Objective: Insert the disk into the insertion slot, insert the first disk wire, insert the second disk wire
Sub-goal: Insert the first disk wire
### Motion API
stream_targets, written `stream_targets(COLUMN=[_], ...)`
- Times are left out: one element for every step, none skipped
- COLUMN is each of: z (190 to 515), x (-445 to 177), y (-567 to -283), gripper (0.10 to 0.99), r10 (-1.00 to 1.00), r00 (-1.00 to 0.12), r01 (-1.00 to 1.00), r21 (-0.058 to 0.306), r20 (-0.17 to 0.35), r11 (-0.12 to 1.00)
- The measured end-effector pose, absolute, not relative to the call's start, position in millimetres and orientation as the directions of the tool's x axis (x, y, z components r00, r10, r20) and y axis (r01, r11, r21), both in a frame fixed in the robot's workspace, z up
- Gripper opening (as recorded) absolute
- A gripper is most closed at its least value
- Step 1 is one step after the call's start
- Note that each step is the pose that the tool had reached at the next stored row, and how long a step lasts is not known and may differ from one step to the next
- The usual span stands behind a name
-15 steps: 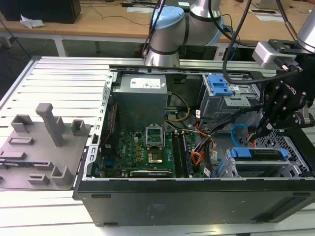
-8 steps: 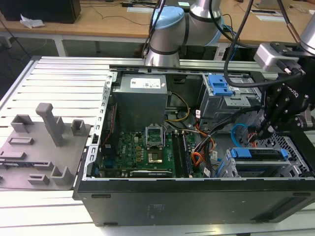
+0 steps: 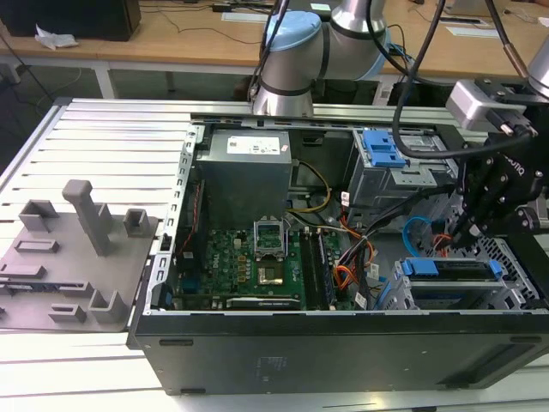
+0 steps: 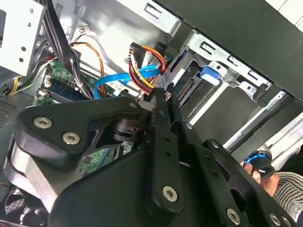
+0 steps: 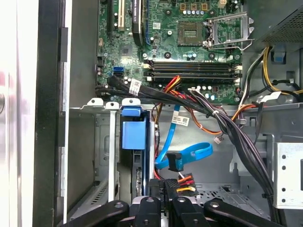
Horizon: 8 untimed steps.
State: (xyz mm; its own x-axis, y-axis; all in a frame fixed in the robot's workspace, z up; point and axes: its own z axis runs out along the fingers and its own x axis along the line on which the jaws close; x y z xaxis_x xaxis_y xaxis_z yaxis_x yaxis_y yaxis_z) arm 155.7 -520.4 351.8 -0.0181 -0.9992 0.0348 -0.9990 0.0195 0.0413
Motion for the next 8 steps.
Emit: stream_targets(z=[352,352,352,352,352,352,352,352], x=[156,156,156,156,156,156,156,156], y=[-523,-525,-526,-527,-529,-530,-532,-533], gripper=[0.161,0.161,0.161,0.161,0.161,0.161,0.161,0.161], r10=[-0.999,-0.999,-0.999,-0.999,-0.999,-0.999,-0.999,-0.999], r00=[-0.018,-0.018,-0.018,-0.018,-0.018,-0.018,-0.018,-0.018], r01=[-0.999,-0.999,-0.999,-0.999,-0.999,-0.999,-0.999,-0.999], r21=[0.041,0.041,0.041,0.041,0.041,0.041,0.041,0.041], r20=[0.035,0.035,0.035,0.035,0.035,0.035,0.035,0.035], r11=[0.02,0.02,0.02,0.02,0.02,0.02,0.02,0.02])
